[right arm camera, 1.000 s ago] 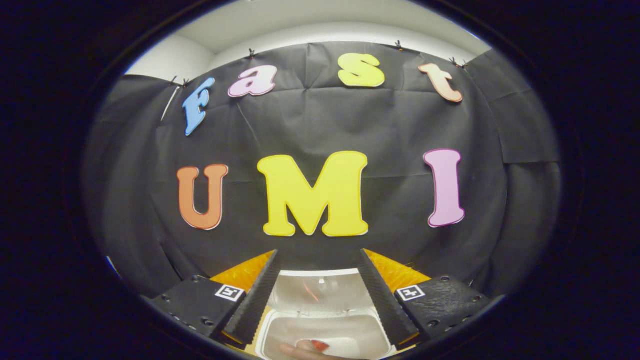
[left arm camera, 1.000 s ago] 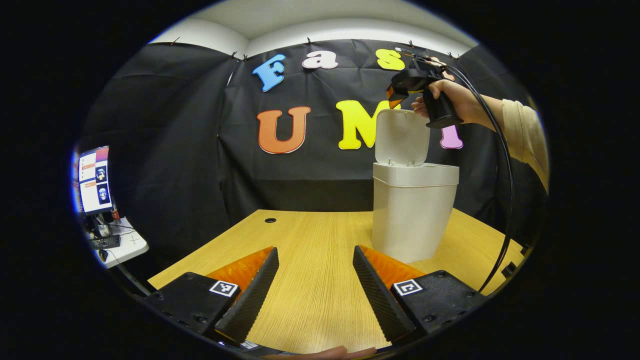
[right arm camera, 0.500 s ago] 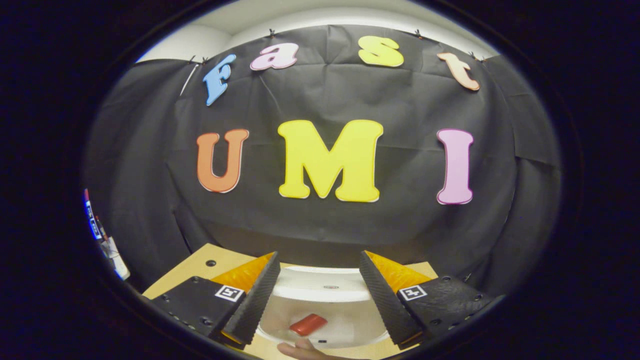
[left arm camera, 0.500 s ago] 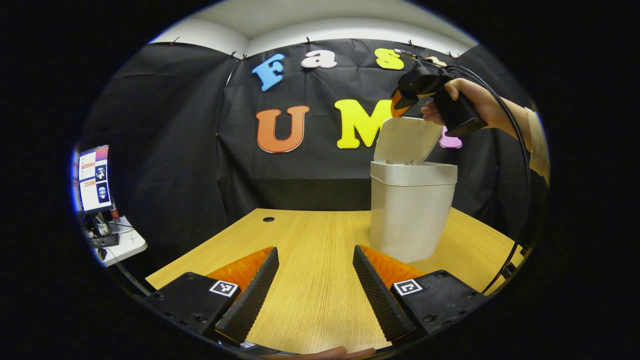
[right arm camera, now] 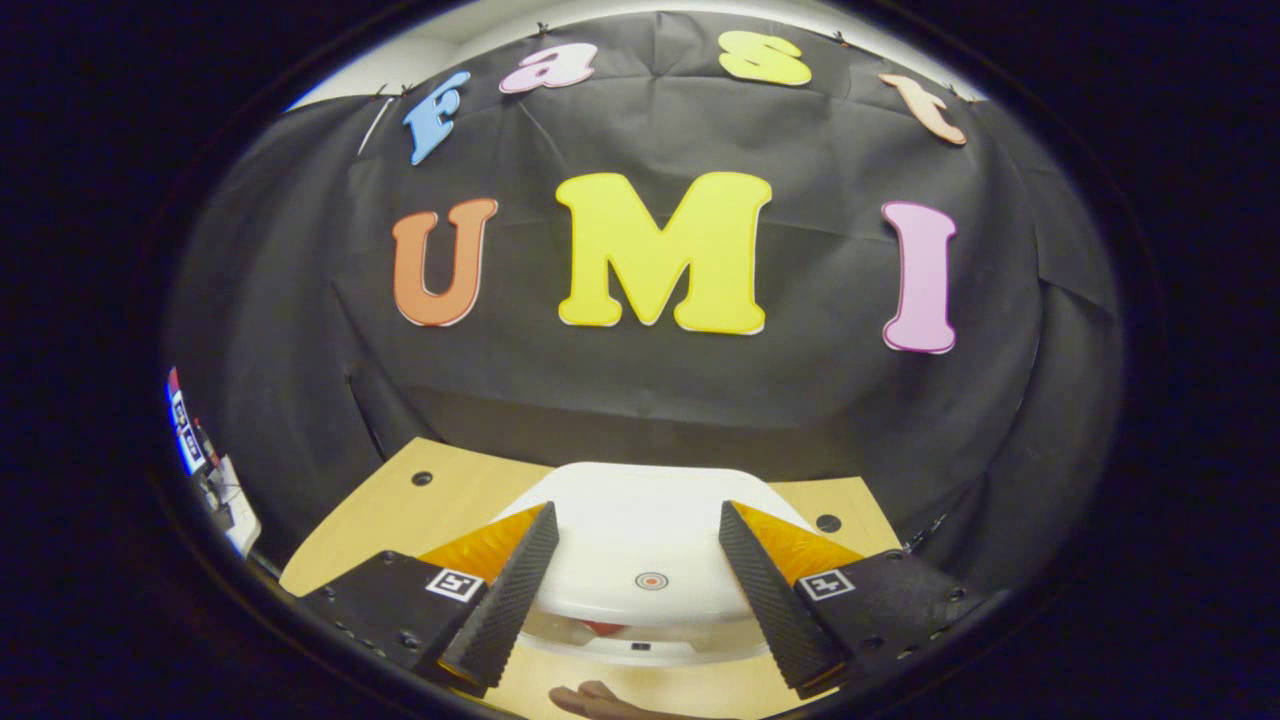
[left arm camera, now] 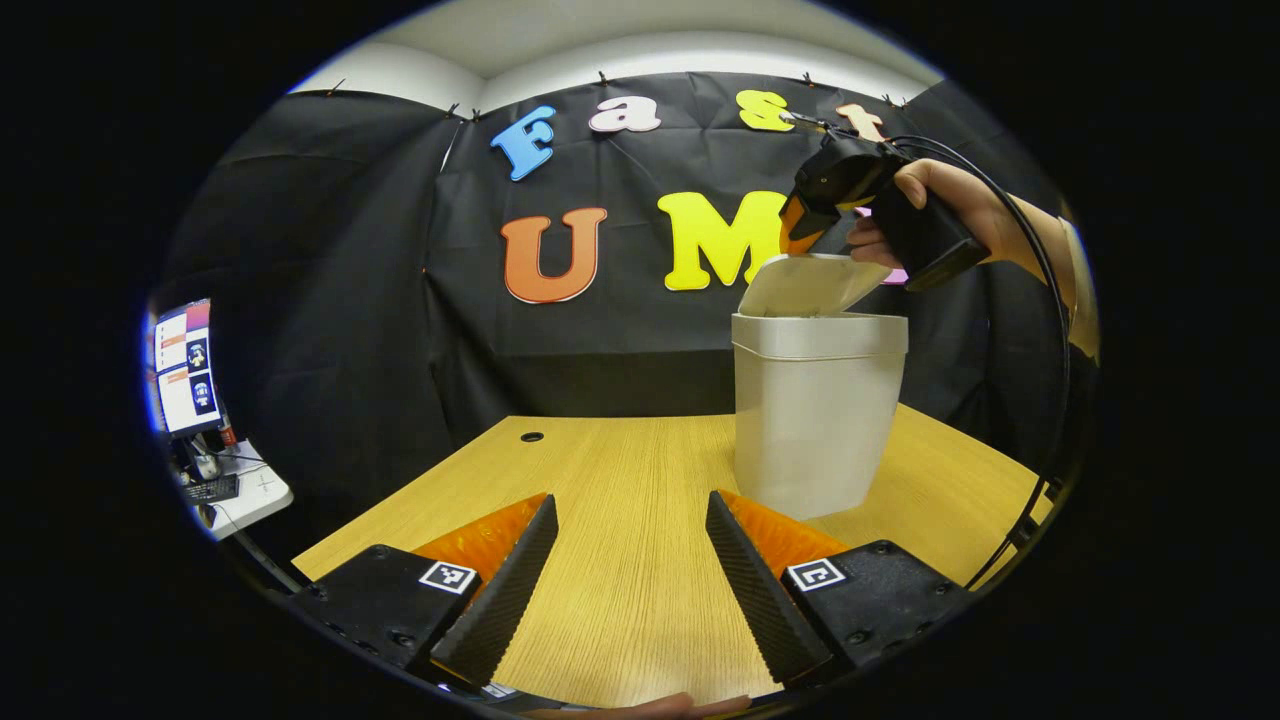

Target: Press the lid of the desktop garbage bin to open it, pick up the crumpled paper on the desktop and throw it into the bin, then pick up the pop can on the desktop and drop it into the bin, and finally close the garbage bin lid.

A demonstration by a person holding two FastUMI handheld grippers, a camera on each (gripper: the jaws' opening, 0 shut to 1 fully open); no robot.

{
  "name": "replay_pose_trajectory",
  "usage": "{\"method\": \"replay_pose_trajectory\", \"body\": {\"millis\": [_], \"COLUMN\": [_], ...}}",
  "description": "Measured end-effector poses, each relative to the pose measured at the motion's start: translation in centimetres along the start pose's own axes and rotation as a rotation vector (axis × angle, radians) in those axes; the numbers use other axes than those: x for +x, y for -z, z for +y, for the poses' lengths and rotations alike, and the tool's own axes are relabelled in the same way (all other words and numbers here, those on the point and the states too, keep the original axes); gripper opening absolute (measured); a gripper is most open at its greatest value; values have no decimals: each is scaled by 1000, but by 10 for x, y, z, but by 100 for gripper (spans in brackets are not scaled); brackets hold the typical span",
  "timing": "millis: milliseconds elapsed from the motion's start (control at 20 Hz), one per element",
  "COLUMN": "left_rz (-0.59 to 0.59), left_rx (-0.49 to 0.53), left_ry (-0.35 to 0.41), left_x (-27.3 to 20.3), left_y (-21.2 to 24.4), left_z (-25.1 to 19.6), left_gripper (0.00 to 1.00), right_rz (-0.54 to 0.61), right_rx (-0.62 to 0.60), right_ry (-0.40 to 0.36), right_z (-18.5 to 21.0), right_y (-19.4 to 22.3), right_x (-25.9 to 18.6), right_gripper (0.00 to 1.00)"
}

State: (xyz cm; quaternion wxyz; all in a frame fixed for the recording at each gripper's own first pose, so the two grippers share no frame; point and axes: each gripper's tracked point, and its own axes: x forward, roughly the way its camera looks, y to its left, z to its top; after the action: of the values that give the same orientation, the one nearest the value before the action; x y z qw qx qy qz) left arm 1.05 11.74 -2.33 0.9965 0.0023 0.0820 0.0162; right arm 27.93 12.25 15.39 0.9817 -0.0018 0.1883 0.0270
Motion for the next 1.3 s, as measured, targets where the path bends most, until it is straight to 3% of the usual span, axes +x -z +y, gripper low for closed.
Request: {"method": "replay_pose_trajectory", "body": {"millis": [450,650,1300], "left_rz": [38,30,38], "left_rx": [-34,-5,13], "left_ry": [-14,-66,-74], "left_x": [7,5,8], "left_y": [10,7,12], "left_z": [11,24,20], "left_gripper": [96,97,97], "right_rz": [105,94,12], "right_rx": [7,-7,31], "right_ry": [-32,-41,-48], "right_z": [0,-1,-1], "right_y": [47,47,53], "right_x": [14,11,8], "right_gripper": [99,99,100]}}
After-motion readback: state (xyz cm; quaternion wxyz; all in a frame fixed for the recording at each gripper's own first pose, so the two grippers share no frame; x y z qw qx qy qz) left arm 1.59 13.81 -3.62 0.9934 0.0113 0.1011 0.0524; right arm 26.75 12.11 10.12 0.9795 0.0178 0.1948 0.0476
